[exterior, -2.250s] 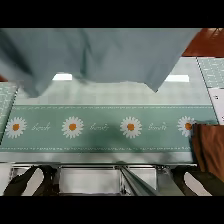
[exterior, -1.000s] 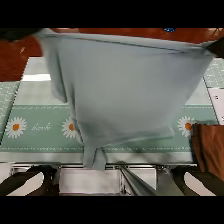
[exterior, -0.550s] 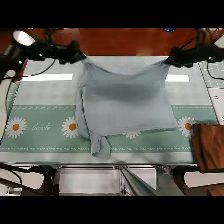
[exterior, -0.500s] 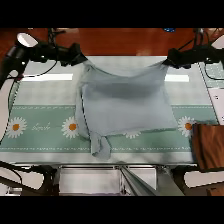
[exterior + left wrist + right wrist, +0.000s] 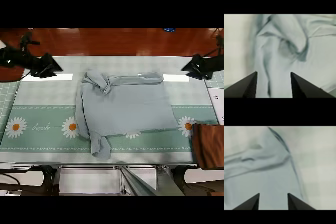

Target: Fold the shirts.

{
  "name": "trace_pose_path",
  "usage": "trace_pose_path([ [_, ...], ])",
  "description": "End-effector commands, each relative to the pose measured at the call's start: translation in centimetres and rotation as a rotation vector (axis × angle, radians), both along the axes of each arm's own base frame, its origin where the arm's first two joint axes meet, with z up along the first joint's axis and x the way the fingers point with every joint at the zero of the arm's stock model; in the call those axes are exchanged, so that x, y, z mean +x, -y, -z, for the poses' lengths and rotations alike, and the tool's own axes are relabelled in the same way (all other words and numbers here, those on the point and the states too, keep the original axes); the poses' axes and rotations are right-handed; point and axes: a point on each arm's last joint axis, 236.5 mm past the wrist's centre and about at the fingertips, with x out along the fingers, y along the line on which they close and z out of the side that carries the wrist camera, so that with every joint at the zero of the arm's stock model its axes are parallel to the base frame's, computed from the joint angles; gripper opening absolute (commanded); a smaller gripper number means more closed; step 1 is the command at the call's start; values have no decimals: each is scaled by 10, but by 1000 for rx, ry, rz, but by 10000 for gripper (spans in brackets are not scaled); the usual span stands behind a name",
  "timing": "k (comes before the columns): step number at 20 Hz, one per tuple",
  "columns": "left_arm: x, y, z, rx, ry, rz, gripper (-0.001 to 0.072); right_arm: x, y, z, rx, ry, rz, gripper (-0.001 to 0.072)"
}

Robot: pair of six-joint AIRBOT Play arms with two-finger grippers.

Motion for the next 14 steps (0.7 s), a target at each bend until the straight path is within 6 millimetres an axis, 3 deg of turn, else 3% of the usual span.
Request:
trace_pose_path([
  [1, -89, -11, 35, 17, -149, 13, 505, -50, 21, 4, -2, -30, 26, 407],
  [3, -149, -7, 73, 8, -223, -31, 505, -74, 3, 16, 15, 5, 30, 407],
  [5, -193, -7, 99, -55, -272, -162, 505, -105, -20, 29, 47, 16, 4, 407],
  [8, -240, 35, 112, -278, -333, -240, 504, -139, -41, 46, 71, 14, 13, 407],
  [11, -266, 59, 132, -340, -400, -275, 504, -153, -55, 53, 110, 16, 14, 407],
  [14, -268, 78, 141, -350, -395, -284, 504, -157, -60, 55, 132, 6, 10, 407],
])
